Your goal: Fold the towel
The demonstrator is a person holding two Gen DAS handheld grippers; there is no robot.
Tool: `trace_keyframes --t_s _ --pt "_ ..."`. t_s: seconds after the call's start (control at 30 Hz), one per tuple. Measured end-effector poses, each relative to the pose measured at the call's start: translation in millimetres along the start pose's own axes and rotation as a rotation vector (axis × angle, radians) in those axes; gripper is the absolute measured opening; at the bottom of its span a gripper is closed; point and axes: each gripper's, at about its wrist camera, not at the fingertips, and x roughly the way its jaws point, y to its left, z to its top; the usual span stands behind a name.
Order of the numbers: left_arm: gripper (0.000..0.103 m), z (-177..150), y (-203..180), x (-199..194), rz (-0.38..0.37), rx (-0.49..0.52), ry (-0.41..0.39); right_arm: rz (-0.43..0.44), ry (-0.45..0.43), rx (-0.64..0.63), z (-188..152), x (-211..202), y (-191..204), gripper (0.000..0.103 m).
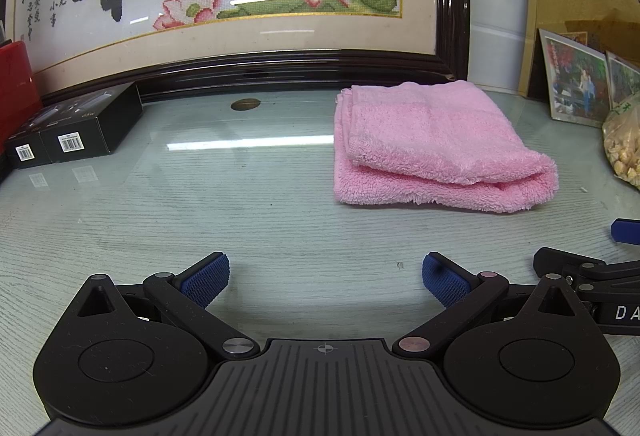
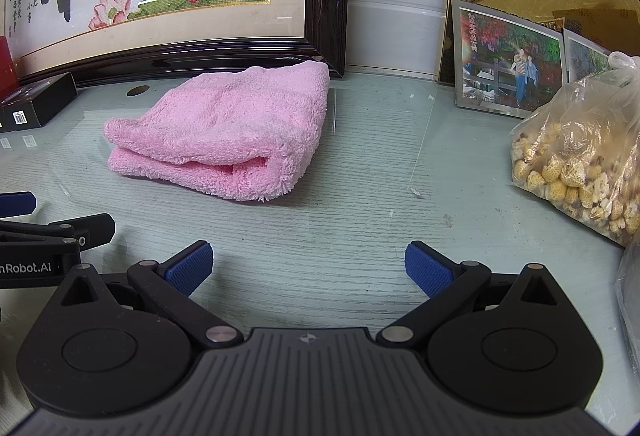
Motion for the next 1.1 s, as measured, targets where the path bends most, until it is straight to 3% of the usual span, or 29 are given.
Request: trace_keyframes --t_s 0.77,1.1 --pt "0.103 0.8 6.9 -0.9 -0.022 0.012 -0.002 -0.001 0.0 -0.001 -0.3 0.1 0.6 0.103" --pt "0.103 5.8 37.7 -1.6 -0.008 -0.073 -0.017 0.03 0.001 -0.022 1.3 1.0 -3.6 0.103"
